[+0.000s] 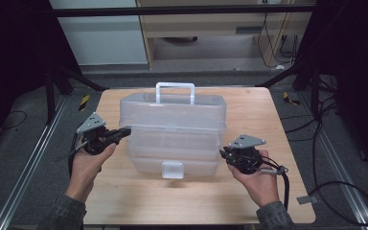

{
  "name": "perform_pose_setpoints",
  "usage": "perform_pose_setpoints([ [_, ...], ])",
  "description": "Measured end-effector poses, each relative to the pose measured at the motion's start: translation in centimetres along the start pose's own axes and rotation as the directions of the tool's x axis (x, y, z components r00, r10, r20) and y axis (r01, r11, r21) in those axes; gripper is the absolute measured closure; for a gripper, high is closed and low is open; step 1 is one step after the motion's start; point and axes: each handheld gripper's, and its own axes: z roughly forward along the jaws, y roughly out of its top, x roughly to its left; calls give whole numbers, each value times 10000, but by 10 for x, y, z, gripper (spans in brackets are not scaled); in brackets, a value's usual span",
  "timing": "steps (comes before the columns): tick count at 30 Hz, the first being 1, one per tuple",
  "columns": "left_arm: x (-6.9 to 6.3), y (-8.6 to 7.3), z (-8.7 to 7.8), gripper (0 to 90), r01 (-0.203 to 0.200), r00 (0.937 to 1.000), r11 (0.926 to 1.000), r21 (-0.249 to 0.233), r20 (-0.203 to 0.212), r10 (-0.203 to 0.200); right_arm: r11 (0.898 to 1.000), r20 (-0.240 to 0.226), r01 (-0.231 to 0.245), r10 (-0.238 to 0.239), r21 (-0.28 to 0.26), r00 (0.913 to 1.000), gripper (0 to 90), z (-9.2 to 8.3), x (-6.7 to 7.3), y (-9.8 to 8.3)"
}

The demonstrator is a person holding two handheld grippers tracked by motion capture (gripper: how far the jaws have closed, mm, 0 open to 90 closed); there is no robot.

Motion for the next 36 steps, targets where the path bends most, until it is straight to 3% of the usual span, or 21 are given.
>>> perform_pose_setpoints([
  [14, 0, 1, -2, 897, 23, 10000, 10000, -72, -35, -23, 9993, -83, -385, 385, 18, 9992, 774, 9, 5, -8],
  [24, 1, 3, -2, 897, 105, 9999, 9998, -171, -78, -106, 9994, -13, -170, 171, 298, 9999, 788, 11, 4, -4],
  [36, 6, 17, 2, 897, 217, 9996, 9989, -426, -196, -226, 9988, -180, -160, 169, 462, 9997, 786, 11, 1, -3],
])
